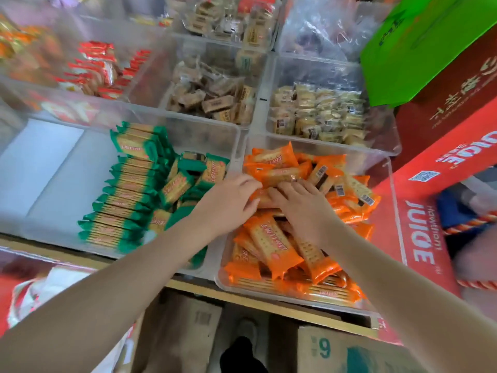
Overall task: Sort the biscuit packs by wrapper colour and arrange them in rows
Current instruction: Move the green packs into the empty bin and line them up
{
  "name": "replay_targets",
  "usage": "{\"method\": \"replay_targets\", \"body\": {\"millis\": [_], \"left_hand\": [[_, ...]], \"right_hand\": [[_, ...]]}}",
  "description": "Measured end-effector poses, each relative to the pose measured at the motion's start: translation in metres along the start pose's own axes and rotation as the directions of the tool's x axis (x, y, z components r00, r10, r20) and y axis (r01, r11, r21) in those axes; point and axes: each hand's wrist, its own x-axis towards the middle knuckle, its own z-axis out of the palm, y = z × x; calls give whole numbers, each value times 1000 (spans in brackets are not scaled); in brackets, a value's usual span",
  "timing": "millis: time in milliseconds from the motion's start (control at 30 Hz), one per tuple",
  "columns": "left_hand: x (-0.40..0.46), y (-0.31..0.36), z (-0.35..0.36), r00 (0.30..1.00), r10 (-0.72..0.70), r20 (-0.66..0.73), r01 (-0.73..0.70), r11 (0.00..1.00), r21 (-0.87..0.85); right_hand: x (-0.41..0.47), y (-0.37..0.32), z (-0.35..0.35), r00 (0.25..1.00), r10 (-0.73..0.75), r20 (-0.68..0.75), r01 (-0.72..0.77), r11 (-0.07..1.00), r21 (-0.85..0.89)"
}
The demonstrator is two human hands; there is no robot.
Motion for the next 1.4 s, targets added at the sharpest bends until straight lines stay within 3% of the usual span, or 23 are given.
{"method": "replay_targets", "body": {"millis": [167, 333, 533, 767, 833, 933, 1033, 1100, 1167, 1200, 1233, 1300, 1400], "left_hand": [[8, 13, 9, 999, 33, 12, -34, 996, 85], [5, 12, 17, 982, 104, 155, -120, 988, 95], [0, 16, 20, 994, 38, 104, -43, 998, 47], [-8, 13, 29, 952, 19, 306, -81, 978, 192], [-8, 18, 28, 942, 43, 333, -133, 959, 251], [-1, 20, 27, 928, -21, 373, -92, 955, 282], [12, 20, 28, 966, -15, 258, -45, 973, 226], [23, 19, 27, 999, 31, -38, -27, 995, 96], [36, 16, 22, 929, -24, -369, -9, 996, -88], [43, 15, 17, 893, -61, -446, -12, 987, -160], [50, 14, 12, 879, -82, -470, -22, 977, -211], [61, 14, 8, 915, -59, -398, -54, 962, -266], [70, 18, 14, 992, 102, -79, -115, 977, -177]], "right_hand": [[9, 19, 1, 1000, -9, -27, 10, 999, 36], [3, 55, -4, 999, 15, -39, -9, 991, 133], [0, 86, -22, 988, 124, -90, -94, 954, 284], [-4, 100, -20, 921, 354, -166, -226, 828, 514], [-2, 100, -21, 908, 384, -168, -243, 808, 537], [0, 96, -20, 898, 409, -165, -264, 799, 541], [1, 95, -19, 889, 425, -171, -272, 790, 549], [-2, 94, -19, 904, 398, -153, -252, 787, 563], [-8, 90, -19, 931, 343, -123, -223, 803, 553], [-12, 87, -20, 943, 309, -119, -199, 817, 541], [-16, 81, -21, 956, 266, -119, -165, 831, 531], [-25, 68, -20, 987, 146, -73, -87, 849, 521], [-33, 53, -11, 1000, -12, 1, 11, 885, 466]]}}
